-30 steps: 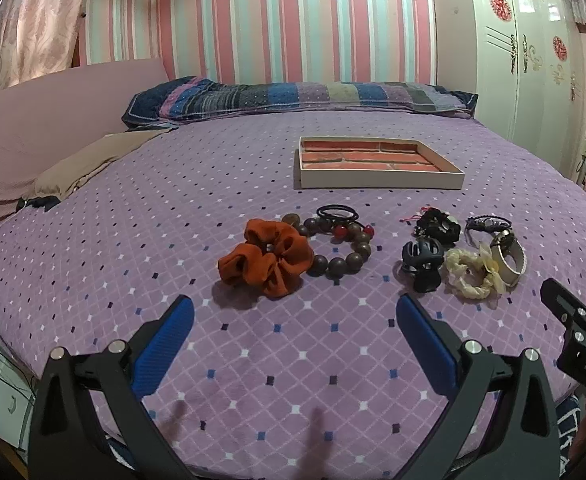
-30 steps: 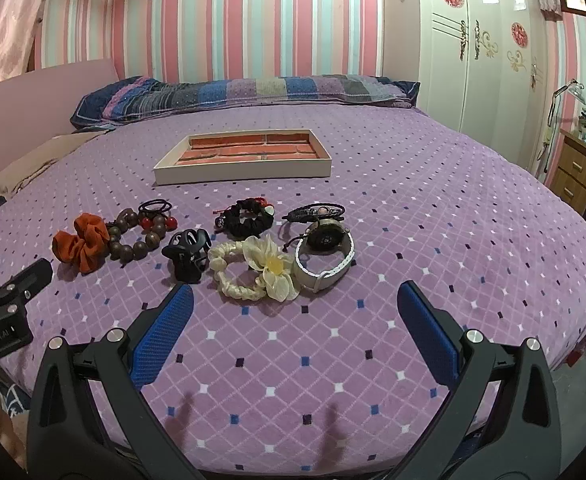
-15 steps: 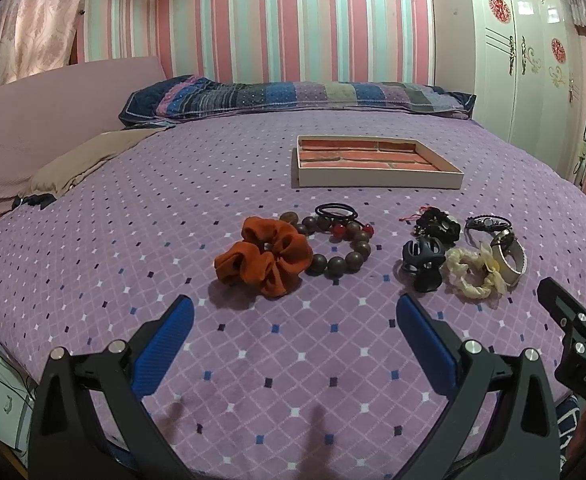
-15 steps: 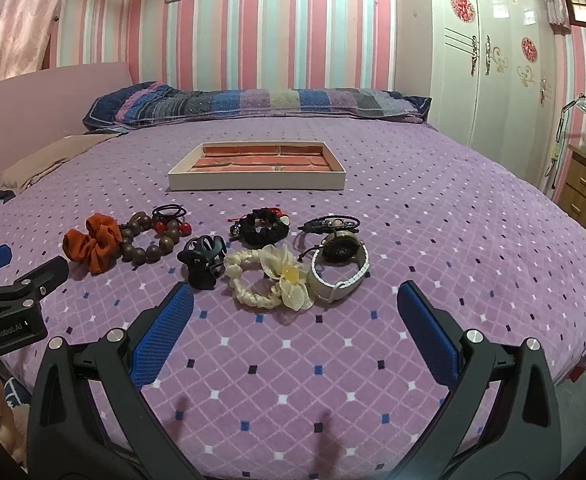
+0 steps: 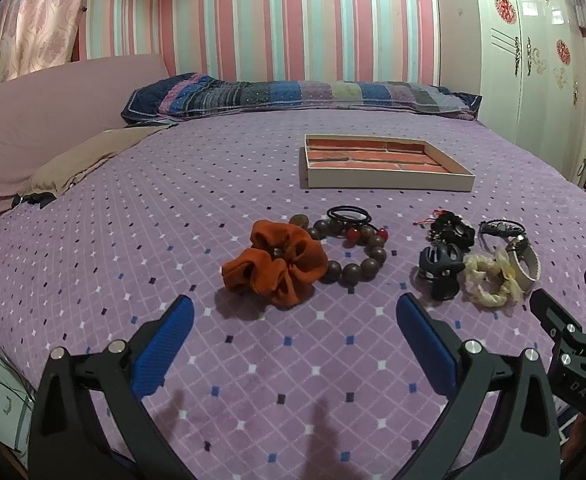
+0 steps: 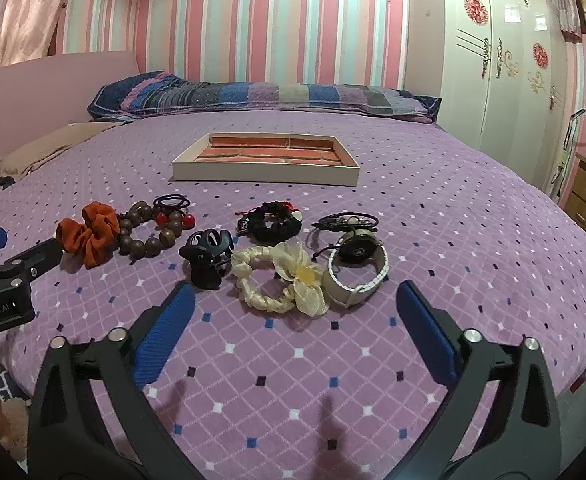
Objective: Organize jewelry
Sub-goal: 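Grasp the orange scrunchie with the left tool while the right tool grasps the cream flower scrunchie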
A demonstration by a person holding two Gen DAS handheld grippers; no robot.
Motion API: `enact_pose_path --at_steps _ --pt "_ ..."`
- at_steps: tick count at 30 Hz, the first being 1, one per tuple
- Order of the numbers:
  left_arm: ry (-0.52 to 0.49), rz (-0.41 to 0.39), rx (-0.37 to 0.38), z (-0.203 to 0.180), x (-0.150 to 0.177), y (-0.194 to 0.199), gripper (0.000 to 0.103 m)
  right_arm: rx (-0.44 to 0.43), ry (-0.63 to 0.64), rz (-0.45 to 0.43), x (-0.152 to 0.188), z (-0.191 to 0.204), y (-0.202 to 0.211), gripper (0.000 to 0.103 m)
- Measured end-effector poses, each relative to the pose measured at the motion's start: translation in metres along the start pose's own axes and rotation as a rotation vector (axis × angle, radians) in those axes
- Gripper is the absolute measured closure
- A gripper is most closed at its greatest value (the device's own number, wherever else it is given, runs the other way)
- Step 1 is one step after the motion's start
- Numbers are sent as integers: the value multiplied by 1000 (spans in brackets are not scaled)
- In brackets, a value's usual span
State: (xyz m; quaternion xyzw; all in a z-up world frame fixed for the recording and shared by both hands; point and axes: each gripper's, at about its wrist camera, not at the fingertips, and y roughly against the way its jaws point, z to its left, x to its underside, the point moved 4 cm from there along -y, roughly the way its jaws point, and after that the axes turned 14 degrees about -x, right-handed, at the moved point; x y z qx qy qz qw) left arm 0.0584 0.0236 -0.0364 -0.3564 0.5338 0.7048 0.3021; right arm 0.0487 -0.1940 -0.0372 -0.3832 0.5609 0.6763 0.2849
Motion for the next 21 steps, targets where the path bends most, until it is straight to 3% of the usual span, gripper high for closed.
enact_pose_path --at_steps 12,21 --pt "-3 10 -9 8 -13 -26 4 -33 -25 39 -6 -2 -33 26" --pt "-14 62 -6 11 -15 -62 4 -35 -42 72 -7 -8 -62 31"
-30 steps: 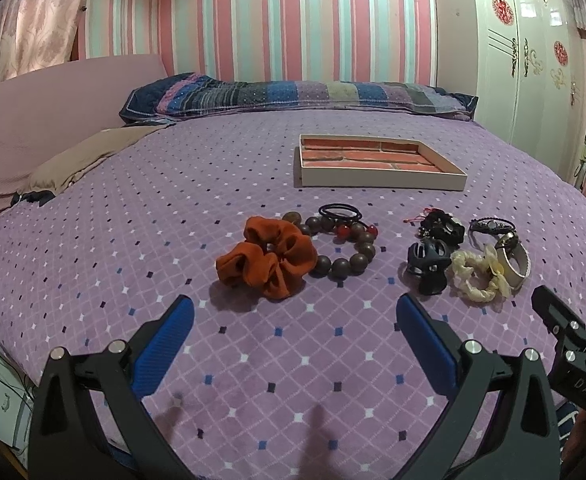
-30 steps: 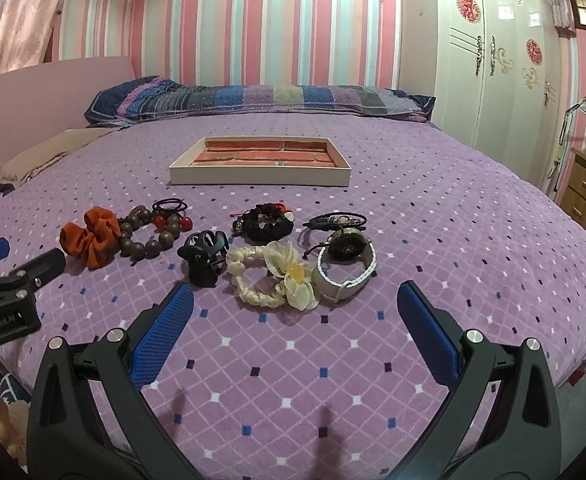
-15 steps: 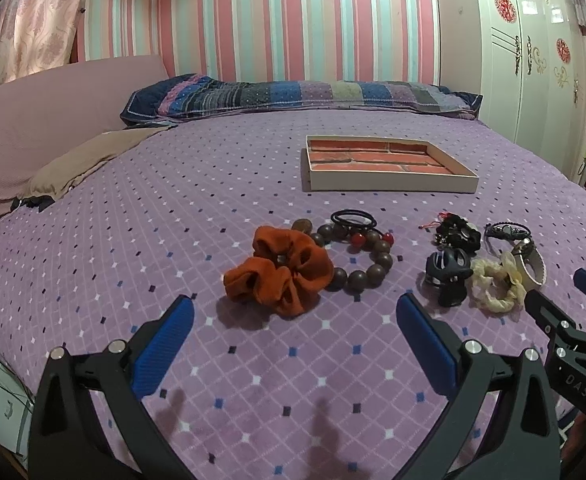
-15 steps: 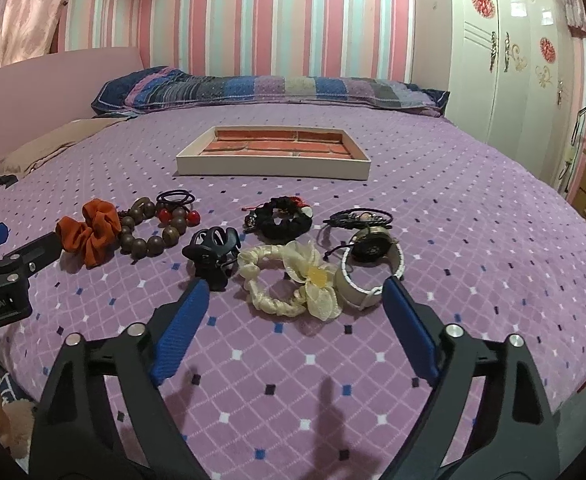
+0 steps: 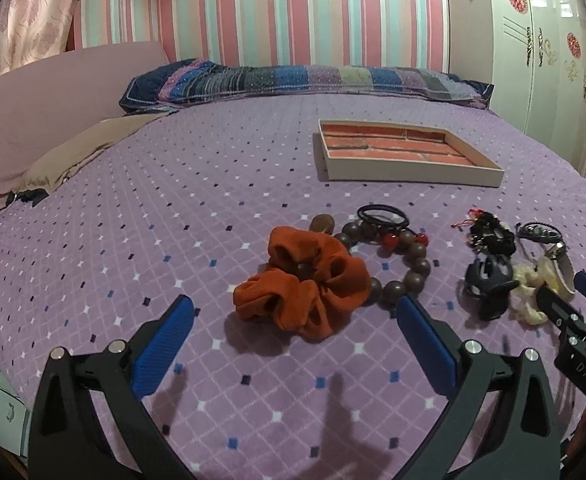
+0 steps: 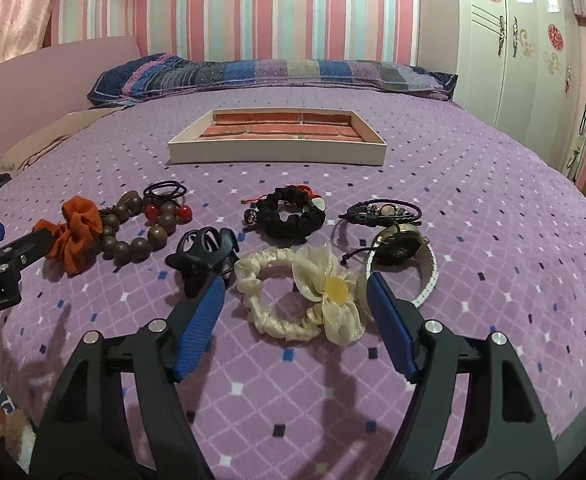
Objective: Organize jewelry
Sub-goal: 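Grasp the orange scrunchie with the left tool while the right tool grasps the cream flower scrunchie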
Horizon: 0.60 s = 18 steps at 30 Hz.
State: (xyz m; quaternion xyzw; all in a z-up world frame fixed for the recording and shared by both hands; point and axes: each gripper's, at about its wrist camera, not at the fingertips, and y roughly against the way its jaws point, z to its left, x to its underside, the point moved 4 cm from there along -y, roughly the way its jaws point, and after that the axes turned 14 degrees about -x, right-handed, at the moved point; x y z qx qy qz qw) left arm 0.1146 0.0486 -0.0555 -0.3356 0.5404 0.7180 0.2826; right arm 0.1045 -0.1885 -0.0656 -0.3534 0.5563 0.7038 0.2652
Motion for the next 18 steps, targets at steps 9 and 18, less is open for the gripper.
enact_pose_path --at_steps 9,18 --pt "-15 20 -4 -3 -6 -29 4 -10 -21 53 5 -7 -24 36" --pt "14 73 21 1 -5 -55 4 -14 -47 62 5 -14 -34 43"
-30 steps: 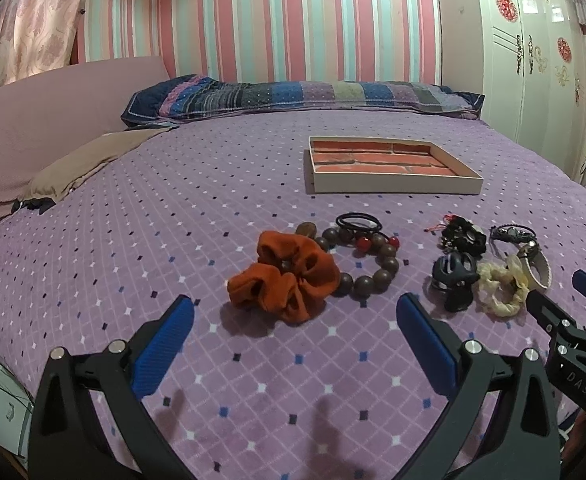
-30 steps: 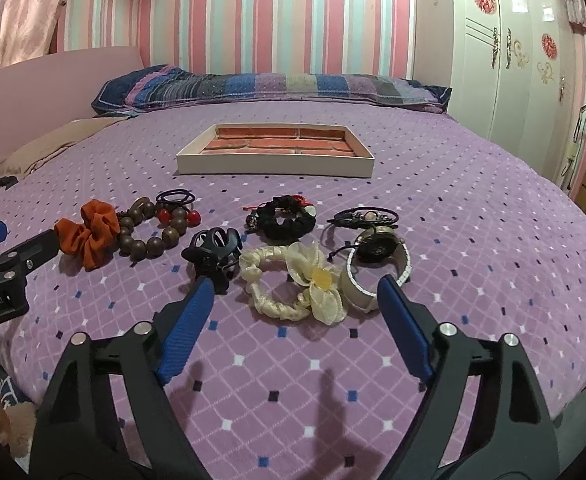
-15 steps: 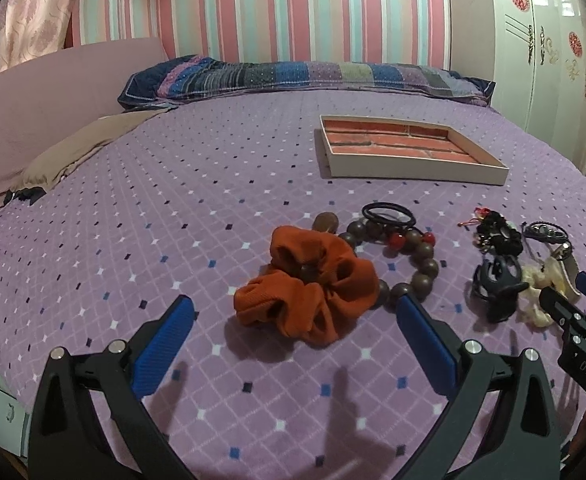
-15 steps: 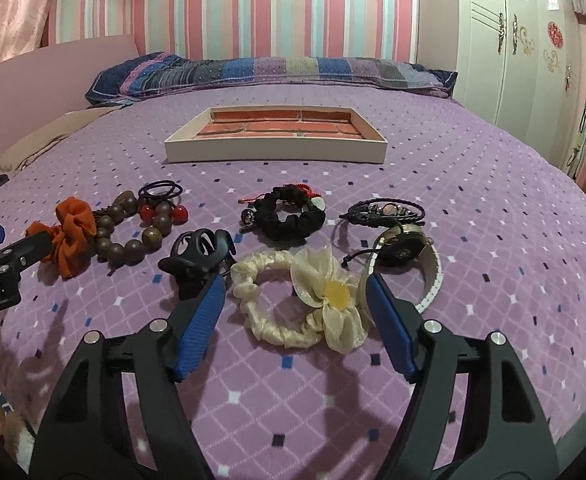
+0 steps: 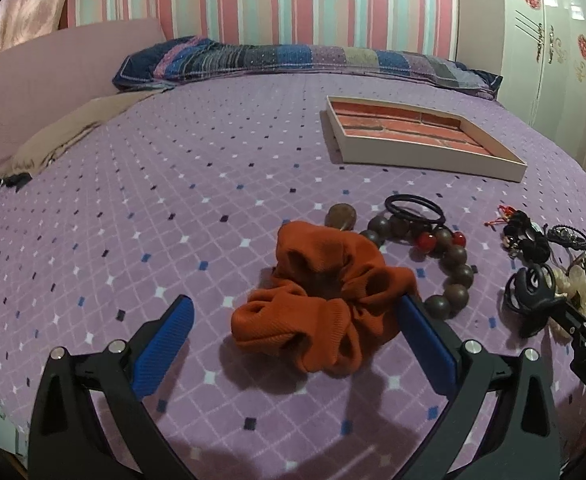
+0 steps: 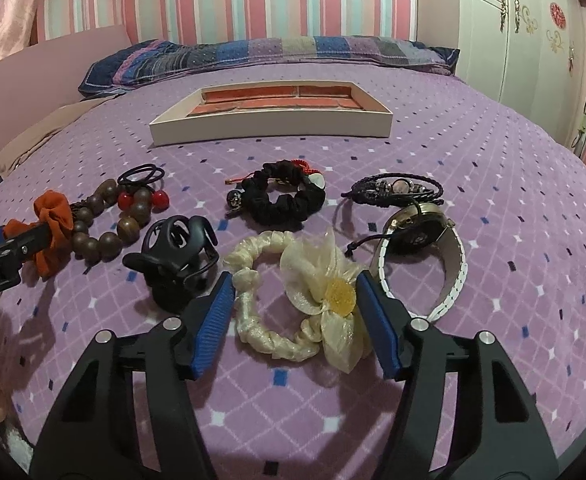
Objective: Organize jewelry
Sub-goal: 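Grasp the orange scrunchie with the left tool while the right tool grasps the cream flower scrunchie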
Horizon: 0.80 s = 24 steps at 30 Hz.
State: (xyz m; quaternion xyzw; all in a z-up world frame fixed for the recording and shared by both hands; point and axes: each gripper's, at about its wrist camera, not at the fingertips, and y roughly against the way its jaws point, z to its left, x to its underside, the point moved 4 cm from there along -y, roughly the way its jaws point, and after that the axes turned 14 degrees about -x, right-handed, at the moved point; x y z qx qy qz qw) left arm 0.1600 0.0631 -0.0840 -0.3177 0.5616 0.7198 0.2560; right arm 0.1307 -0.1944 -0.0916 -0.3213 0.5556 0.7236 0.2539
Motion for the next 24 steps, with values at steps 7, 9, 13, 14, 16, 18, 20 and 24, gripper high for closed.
enact_pose_path --at_steps 7,9,13,14,16,18,20,24 --pt "-24 2 23 -3 1 -2 35 -9 -5 7 1 -1 -2 48" --pt "-30 14 29 -5 3 -5 38 -10 -4 7 1 -2 -2 50" --pt "-38 11 32 -7 5 -4 51 -10 0 4 3 -3 -3 53" --pt "-40 10 30 -7 5 -4 53 -12 -1 2 4 -4 -3 53" --pt "-43 10 29 -9 6 -4 56 -12 2 -3 4 -3 -2 54" --pt "-41 9 30 -10 7 -5 57 -11 9 -9 5 -3 -2 56" --pt "-32 12 33 -8 8 -5 59 -10 16 -19 7 -3 -1 57" --pt "-18 9 40 -6 10 -4 66 -17 24 -29 7 -3 0 61"
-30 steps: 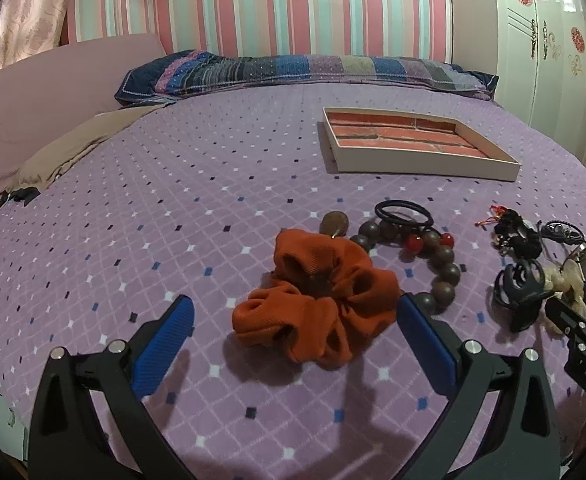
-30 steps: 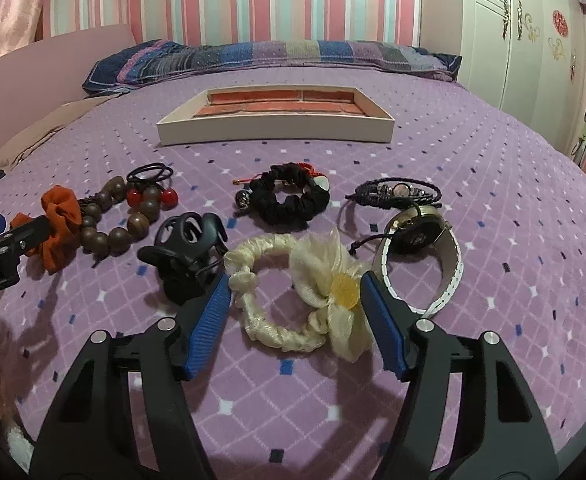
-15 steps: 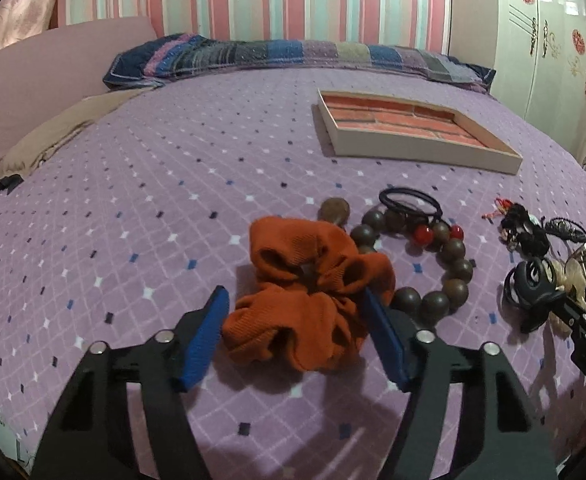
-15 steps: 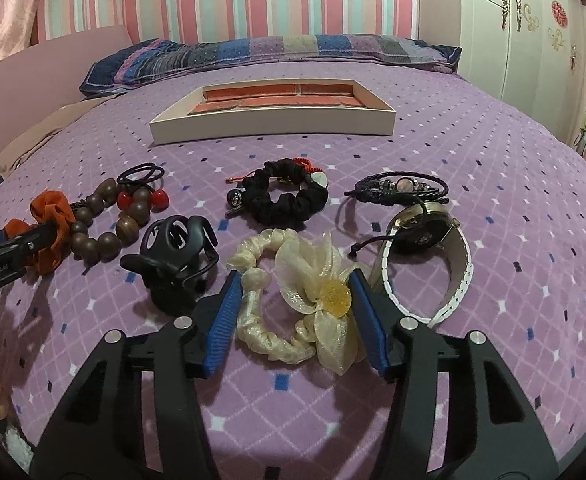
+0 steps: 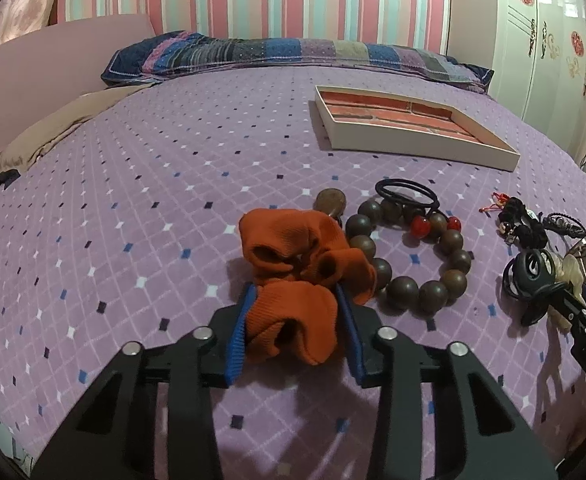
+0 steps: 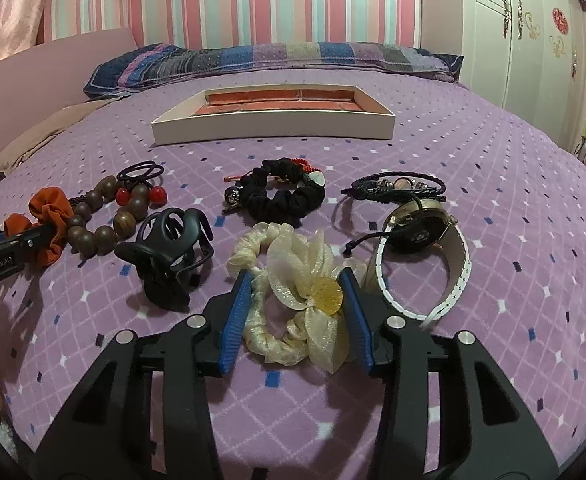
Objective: Organize jewelry
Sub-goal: 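Grasp the orange scrunchie with the left tool while the right tool grasps the cream flower scrunchie, then carry both scrunchies over the brick-pattern tray and lower them inside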
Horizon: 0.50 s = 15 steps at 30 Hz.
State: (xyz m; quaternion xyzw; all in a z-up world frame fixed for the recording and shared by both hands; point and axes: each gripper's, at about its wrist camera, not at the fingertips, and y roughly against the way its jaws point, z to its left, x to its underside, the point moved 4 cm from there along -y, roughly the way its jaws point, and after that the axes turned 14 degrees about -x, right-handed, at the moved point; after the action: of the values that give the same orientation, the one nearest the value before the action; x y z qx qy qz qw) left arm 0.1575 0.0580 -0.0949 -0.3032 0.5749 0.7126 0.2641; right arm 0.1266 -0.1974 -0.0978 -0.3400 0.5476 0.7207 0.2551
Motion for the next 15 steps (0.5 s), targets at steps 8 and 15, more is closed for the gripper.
enact_pose_path --at_steps 8,15 --pt "6 -15 1 1 4 4 75 -18 26 -9 0 -1 1 71" --pt "17 -19 -6 5 1 13 79 -44 12 -22 -6 -5 10 77"
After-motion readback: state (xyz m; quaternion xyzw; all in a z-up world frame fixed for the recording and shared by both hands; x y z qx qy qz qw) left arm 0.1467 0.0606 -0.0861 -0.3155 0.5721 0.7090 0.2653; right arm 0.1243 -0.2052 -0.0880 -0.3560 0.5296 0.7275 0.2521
